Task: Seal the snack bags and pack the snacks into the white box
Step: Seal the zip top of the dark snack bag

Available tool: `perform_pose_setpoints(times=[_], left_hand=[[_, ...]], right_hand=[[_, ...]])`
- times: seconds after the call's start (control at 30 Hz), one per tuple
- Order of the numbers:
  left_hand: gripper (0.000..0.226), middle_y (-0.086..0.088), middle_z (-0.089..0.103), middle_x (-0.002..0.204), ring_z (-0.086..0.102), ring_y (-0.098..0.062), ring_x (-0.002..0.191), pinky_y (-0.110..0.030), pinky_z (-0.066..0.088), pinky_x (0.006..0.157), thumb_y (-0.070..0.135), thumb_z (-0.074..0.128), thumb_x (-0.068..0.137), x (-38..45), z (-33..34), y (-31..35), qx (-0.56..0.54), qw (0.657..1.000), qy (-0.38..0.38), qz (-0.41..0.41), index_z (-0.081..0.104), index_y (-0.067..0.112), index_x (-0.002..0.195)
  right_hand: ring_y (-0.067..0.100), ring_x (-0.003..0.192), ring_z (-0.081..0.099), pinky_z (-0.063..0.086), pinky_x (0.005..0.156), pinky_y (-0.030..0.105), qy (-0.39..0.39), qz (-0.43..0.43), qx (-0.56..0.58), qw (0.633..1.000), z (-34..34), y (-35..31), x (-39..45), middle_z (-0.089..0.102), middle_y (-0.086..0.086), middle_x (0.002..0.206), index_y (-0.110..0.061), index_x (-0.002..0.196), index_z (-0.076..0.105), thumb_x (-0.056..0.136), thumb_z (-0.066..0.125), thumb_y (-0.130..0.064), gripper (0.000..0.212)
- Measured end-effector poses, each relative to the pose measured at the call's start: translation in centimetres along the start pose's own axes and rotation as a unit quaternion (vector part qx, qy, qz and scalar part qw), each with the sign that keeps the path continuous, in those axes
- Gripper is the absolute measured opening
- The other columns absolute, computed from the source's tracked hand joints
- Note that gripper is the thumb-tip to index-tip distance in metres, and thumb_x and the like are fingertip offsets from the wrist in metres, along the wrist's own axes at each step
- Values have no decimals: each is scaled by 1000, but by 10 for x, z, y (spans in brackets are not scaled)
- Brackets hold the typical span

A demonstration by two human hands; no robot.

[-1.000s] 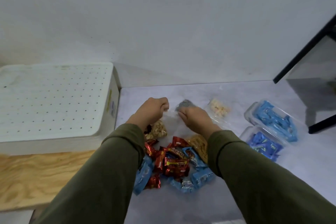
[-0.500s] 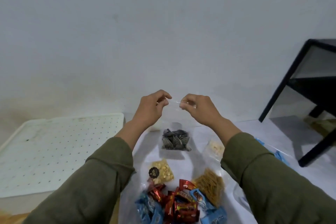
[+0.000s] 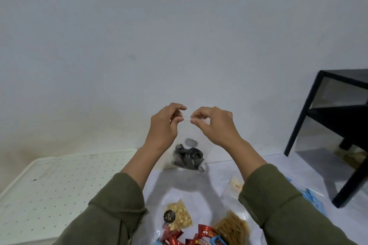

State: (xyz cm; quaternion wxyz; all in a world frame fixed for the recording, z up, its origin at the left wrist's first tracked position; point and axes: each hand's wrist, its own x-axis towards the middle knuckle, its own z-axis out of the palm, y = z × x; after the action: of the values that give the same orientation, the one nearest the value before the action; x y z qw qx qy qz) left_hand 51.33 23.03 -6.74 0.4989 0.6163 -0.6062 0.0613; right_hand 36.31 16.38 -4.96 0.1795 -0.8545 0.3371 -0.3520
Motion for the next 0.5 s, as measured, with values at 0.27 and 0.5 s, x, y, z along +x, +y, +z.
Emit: perform_pose_setpoints(times=[0.27,0.5], left_hand=[[27,9,58,79,61,-18,88,-25,40,76,-4,53,87,-11,-1,13,48,999,15,-6,61,13,106],[29,2,57,79,57,-18,86,-12,34,67,-7,46,87,-22,0,17,48,998,-12,-41,53,14,106]], right_hand=[[8,98,56,24,104,51,8,-11,-22,1000,9,-5,-4,65,-20,87,-33,87,64,89,55,-38,10],[8,104,48,19,106,46,-7,-29,-43,999,13,-8,-12,64,-16,96,-33,89,63,91,51,-38,13]])
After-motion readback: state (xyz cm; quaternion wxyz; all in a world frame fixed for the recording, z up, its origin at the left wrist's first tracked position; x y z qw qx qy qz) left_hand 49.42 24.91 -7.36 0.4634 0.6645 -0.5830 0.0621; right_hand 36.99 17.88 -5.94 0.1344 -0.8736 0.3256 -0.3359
